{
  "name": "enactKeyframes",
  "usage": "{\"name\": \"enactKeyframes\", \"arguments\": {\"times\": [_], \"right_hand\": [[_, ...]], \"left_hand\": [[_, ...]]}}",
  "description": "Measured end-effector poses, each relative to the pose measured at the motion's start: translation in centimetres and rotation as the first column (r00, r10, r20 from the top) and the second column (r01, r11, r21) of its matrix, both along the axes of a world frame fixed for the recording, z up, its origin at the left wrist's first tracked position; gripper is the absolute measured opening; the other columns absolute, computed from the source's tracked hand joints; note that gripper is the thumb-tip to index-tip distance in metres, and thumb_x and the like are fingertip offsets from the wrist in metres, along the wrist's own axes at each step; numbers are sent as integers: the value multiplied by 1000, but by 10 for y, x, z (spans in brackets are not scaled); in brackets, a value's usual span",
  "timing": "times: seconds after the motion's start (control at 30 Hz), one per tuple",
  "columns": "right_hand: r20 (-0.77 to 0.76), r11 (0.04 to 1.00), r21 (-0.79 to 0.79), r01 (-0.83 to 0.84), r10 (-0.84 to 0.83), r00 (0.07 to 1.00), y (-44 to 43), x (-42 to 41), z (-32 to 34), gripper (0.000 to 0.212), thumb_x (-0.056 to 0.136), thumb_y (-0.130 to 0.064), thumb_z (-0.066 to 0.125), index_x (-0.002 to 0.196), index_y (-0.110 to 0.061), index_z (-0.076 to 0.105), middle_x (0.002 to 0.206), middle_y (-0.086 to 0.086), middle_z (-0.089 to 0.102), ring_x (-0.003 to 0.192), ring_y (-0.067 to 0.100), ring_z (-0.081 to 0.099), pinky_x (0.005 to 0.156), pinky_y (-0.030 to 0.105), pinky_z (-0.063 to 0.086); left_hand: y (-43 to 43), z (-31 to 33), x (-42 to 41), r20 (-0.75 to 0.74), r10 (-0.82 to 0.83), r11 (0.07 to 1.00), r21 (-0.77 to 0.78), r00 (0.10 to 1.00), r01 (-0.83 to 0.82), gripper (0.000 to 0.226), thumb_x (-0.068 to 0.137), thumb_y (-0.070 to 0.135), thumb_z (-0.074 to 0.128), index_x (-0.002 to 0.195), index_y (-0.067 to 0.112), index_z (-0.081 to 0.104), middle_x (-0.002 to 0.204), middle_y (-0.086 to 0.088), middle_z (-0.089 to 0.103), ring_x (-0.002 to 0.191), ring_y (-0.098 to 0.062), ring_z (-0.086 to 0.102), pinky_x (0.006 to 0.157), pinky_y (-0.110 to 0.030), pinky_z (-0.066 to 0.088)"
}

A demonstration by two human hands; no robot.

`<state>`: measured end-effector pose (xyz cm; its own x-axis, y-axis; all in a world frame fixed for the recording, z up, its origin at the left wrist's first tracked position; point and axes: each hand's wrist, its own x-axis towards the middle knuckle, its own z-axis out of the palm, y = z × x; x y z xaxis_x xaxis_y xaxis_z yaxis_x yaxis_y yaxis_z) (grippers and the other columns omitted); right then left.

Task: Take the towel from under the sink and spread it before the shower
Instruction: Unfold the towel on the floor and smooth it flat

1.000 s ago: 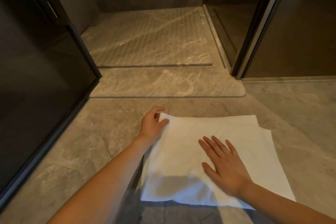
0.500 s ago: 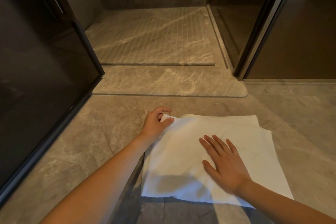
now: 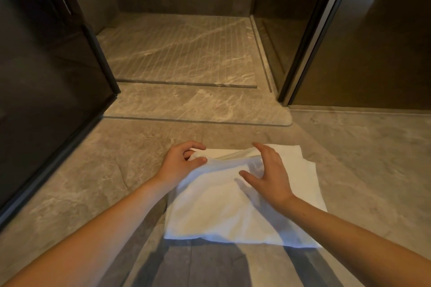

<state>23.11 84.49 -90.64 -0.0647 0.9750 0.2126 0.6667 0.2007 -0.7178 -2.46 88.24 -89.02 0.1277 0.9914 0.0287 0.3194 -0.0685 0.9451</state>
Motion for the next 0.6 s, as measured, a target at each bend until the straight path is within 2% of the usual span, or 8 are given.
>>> {"name": "enactKeyframes", "arguments": {"times": [0.03, 0.07, 0.13, 0.2, 0.27, 0.33, 0.5, 0.6], "right_hand": [[84, 997, 45, -69, 65, 994, 5, 2, 6, 78, 78, -37, 80, 144, -23, 42, 144, 1, 48, 133, 18, 39, 106, 36, 35], [188, 989, 23, -149, 142, 972, 11, 5, 12, 81, 75, -40, 81, 145, -26, 42, 146, -1, 46, 137, 19, 35, 108, 37, 32], [320, 970, -72, -231, 242, 916, 20, 8, 18, 73, 76, -40, 81, 140, -25, 49, 143, -2, 51, 142, 22, 31, 112, 37, 25], [280, 975, -81, -205, 220, 934, 22, 9, 18, 40, 81, -32, 78, 117, -18, 69, 121, 1, 67, 128, 20, 49, 111, 32, 21], [176, 981, -83, -177, 189, 966, 16, 11, 17, 12, 86, -26, 74, 93, -16, 76, 96, -4, 73, 97, 10, 63, 116, 31, 18], [161, 981, -80, -177, 188, 969, 13, 18, 16, 9, 88, -22, 71, 89, -15, 76, 90, -4, 74, 83, 9, 66, 120, 33, 18], [284, 966, -167, -198, 239, 928, 2, 32, 14, 25, 87, -21, 73, 110, -12, 71, 112, 2, 71, 105, 19, 63, 119, 35, 16], [158, 976, -150, -159, 182, 971, 0, 33, 16, 12, 90, -17, 69, 97, -9, 74, 99, 0, 73, 94, 20, 66, 119, 33, 18]], "left_hand": [[-4, 1, -1, -3, 0, 1000, 13, 1000, 0, 24, 81, 4, 76, 97, 21, 68, 47, 4, 44, 49, -12, 35, 49, -22, 29], [-9, 2, -1, -3, -2, 1000, 21, 1000, 2, 25, 82, 5, 76, 99, 22, 68, 44, 10, 37, 47, -9, 30, 47, -21, 25], [-20, 4, -1, 6, -16, 1000, 23, 1000, 16, 26, 82, 6, 76, 100, 23, 68, 43, 11, 30, 46, -8, 26, 46, -21, 20], [-28, 5, -2, 9, -31, 999, 22, 999, 31, 26, 82, 6, 75, 99, 24, 68, 43, 12, 27, 46, -9, 24, 46, -21, 19], [-33, 5, -4, 12, -14, 1000, 18, 1000, 14, 25, 83, 6, 75, 98, 25, 68, 44, 12, 26, 47, -11, 23, 47, -22, 18], [-34, 7, -7, 12, -2, 1000, 11, 1000, 2, 24, 83, 7, 74, 98, 25, 69, 44, 11, 27, 47, -12, 23, 47, -24, 18], [-41, 9, -13, 45, -27, 998, -56, 999, 29, 22, 83, 8, 75, 101, 20, 70, 44, 12, 29, 46, -11, 26, 47, -21, 21], [-44, 11, -16, 34, -43, 996, -73, 999, 45, 22, 84, 11, 75, 101, 25, 71, 47, 9, 30, 49, -13, 28, 49, -25, 24]]}}
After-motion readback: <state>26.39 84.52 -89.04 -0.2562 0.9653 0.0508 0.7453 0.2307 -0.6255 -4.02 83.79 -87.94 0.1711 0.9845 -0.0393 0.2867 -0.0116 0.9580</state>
